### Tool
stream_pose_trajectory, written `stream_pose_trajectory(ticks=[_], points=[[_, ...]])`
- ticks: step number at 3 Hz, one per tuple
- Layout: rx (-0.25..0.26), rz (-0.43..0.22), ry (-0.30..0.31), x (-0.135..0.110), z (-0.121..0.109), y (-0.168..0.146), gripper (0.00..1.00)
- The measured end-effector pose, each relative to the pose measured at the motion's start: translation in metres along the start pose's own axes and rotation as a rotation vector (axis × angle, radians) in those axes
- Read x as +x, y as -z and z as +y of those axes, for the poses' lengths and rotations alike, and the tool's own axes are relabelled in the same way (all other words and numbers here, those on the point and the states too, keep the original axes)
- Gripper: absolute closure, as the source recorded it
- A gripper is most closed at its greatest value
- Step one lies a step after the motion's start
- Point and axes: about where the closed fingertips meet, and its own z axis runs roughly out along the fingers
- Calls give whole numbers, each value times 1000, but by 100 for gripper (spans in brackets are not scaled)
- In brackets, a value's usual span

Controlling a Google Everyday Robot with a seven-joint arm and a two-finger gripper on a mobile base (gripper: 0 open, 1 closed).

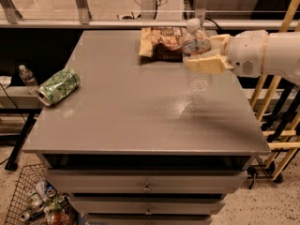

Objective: Place water bottle upright

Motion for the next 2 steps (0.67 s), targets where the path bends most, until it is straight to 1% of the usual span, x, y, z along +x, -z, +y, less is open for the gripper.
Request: stream_pose_trajectory(ticks=[1,2], points=[[38,-87,-73,12,-8,3,100],[57,-128,-121,24,-12,2,100]])
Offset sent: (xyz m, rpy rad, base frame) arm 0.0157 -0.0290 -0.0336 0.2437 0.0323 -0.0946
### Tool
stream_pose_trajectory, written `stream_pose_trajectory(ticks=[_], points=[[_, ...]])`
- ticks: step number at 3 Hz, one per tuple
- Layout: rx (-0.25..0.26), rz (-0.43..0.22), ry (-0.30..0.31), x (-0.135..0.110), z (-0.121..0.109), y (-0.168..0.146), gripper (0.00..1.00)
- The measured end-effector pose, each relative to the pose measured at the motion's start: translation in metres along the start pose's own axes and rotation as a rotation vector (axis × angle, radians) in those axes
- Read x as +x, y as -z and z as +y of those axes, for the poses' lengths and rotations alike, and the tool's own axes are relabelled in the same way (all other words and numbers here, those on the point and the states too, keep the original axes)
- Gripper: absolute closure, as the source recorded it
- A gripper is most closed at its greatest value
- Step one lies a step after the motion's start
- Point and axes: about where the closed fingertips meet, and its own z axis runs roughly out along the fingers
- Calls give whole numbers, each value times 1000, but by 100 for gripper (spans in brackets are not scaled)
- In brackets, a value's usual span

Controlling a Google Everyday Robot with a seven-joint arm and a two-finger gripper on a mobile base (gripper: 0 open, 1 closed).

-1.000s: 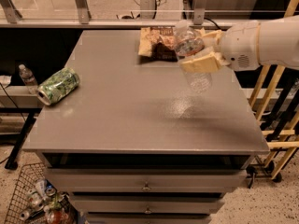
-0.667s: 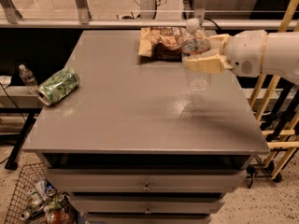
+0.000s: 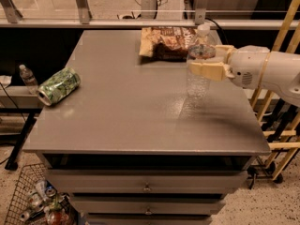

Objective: Place water bottle upright

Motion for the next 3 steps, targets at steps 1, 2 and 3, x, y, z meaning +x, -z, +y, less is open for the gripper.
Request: stream_pose_trajectory(ticks=[1,2,3], points=[[17,-36,-27,20,-6,-4,100],[21,-31,-19,24,-7,-6,100],[17,-32,-18,23,-5,-8,81]])
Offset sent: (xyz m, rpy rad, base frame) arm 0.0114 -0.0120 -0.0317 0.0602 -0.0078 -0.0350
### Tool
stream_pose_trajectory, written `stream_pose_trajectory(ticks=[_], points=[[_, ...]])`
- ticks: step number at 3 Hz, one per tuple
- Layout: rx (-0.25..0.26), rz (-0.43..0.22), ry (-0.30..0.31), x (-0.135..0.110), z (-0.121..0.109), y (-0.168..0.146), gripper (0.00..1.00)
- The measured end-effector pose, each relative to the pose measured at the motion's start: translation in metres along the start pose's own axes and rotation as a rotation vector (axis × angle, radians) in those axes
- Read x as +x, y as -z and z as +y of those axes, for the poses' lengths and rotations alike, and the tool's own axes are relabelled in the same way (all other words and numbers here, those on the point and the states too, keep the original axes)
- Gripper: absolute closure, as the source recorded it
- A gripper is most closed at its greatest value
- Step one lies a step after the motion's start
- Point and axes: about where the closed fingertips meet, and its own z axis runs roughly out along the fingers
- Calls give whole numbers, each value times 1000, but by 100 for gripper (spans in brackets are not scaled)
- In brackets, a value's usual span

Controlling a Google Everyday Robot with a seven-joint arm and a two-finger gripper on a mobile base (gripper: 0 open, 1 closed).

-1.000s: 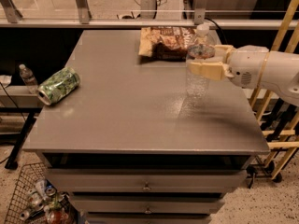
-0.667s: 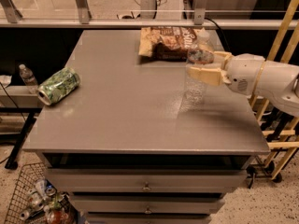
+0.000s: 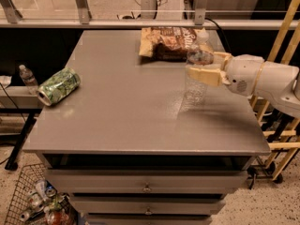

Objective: Place water bottle upright

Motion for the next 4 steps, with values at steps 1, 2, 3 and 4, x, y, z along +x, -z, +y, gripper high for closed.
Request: stream_pose_trajectory(ticks=[1,2,3,4], points=[[-4,-1,1,-1,1,-2,59],[-8,-2,2,-2,3,-4,36],[-13,-2,3,-3,5,-6,12],[-17,-3,4,-4,6,-8,0]])
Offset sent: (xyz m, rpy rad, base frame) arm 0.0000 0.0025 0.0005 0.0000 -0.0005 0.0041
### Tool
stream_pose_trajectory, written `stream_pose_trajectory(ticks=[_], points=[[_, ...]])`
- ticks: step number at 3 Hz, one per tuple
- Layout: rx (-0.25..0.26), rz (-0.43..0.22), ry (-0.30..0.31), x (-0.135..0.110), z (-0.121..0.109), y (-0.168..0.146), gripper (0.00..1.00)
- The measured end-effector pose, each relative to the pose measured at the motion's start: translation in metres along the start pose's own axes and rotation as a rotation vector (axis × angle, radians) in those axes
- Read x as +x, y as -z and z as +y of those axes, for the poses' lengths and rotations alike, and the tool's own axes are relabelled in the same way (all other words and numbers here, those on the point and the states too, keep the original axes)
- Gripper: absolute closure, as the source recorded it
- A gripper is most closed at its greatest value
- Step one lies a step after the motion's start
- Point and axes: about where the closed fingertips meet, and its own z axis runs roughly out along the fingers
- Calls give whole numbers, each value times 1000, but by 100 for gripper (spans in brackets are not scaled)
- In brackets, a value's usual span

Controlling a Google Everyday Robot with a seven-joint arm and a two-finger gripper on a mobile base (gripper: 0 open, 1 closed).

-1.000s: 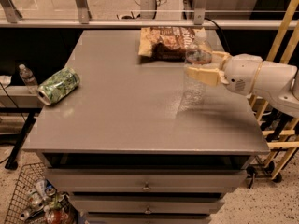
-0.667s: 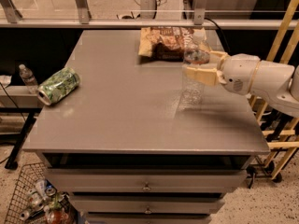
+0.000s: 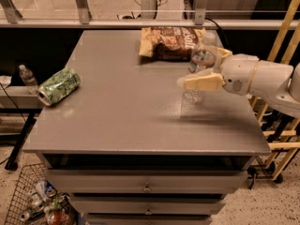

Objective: Place water bottle upright

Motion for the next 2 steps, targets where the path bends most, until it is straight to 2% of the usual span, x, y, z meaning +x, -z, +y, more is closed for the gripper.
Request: stream_pose_trajectory(ticks=[1,2], points=[[0,0,0,0,0,0,0],[13,4,45,-11,4,7,0]])
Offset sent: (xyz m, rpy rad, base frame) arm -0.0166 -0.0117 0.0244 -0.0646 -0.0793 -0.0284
